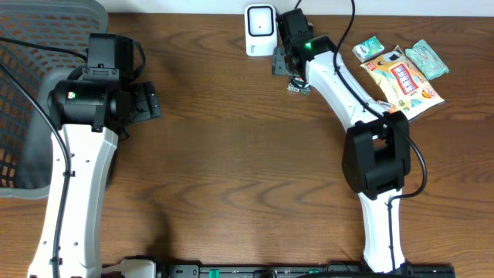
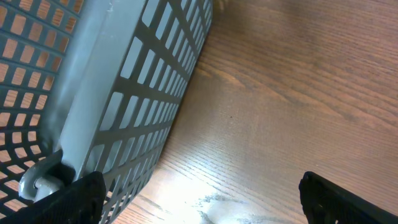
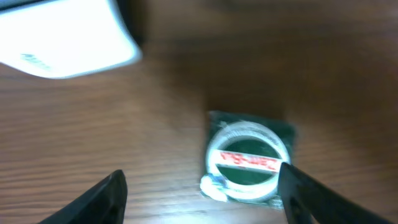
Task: Scan the item barcode
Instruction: 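Hold the Zam-Buk tin up to the scanner face with the right gripper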
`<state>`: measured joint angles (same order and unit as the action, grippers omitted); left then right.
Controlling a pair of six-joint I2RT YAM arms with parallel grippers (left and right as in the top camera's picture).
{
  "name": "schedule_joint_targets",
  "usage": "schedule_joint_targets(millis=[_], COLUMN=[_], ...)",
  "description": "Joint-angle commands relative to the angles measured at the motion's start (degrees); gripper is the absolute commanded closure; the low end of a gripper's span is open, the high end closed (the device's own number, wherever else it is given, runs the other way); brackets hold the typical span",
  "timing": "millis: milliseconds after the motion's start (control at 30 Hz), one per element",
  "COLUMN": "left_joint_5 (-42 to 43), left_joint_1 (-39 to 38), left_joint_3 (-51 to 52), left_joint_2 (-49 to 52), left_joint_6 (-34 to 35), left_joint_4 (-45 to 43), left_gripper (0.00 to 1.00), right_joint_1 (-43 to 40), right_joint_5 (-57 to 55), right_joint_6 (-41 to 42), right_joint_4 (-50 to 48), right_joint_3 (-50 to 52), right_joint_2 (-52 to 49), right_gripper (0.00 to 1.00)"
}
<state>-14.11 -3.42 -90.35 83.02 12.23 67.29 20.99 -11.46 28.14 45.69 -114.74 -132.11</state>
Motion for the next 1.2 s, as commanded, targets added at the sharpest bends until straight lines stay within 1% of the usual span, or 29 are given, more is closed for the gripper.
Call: schedule_joint_targets(millis=[0,33,233,400,733,767,833,933,967,1167], left_joint_5=[-1.0,-1.0,-1.0,-1.0,-1.0,-1.0,-1.0,-1.0,-1.0,-1.0], left_joint_1=[0.3,0.3,0.3,0.3,0.3,0.3,0.3,0.3,0.3,0.3], left_joint_3=[-0.5,-0.5,-0.5,-0.5,-0.5,-0.5,-0.5,-0.5,-0.5,-0.5], left_joint_2=[-0.4,-0.4,-0.4,-0.4,-0.4,-0.4,-0.4,-0.4,-0.4,-0.4], left_joint_6=[0.3,0.3,0.3,0.3,0.3,0.3,0.3,0.3,0.3,0.3], left_joint_4=[0.2,0.2,0.2,0.2,0.2,0.2,0.2,0.2,0.2,0.2], left_gripper=[0.02,0.02,0.02,0.02,0.02,0.02,0.02,0.02,0.02,0.02], right_joint_1=[-1.2,-1.3,-1.8,-2.2,-2.7,-2.7,-2.7,-2.7,-2.7,-2.7], right_joint_5=[-3.2,-3.2,-3.2,-3.2,-0.8,-0.6,-0.1,0.1,0.3,2.0], right_joint_6=[4.2,4.4,3.9,4.0,3.9,3.9,4.0,3.2,2.4,-1.8], right_joint_4=[1.3,1.2,0.4,0.2,0.4,0.3,0.1,-0.6,-0.8,-2.2], right_joint_3=[0.1,0.5,1.2,1.2,1.2,1.2,1.2,1.2,1.2,0.8], right_joint_2=[0.8,0.5,-2.9,-4.7,-8.8,-9.2,-9.6,-9.5,-9.4,-7.9], right_gripper=[0.21,0.17,0.15,0.15,0.19,0.19,0.24,0.38,0.41,0.42])
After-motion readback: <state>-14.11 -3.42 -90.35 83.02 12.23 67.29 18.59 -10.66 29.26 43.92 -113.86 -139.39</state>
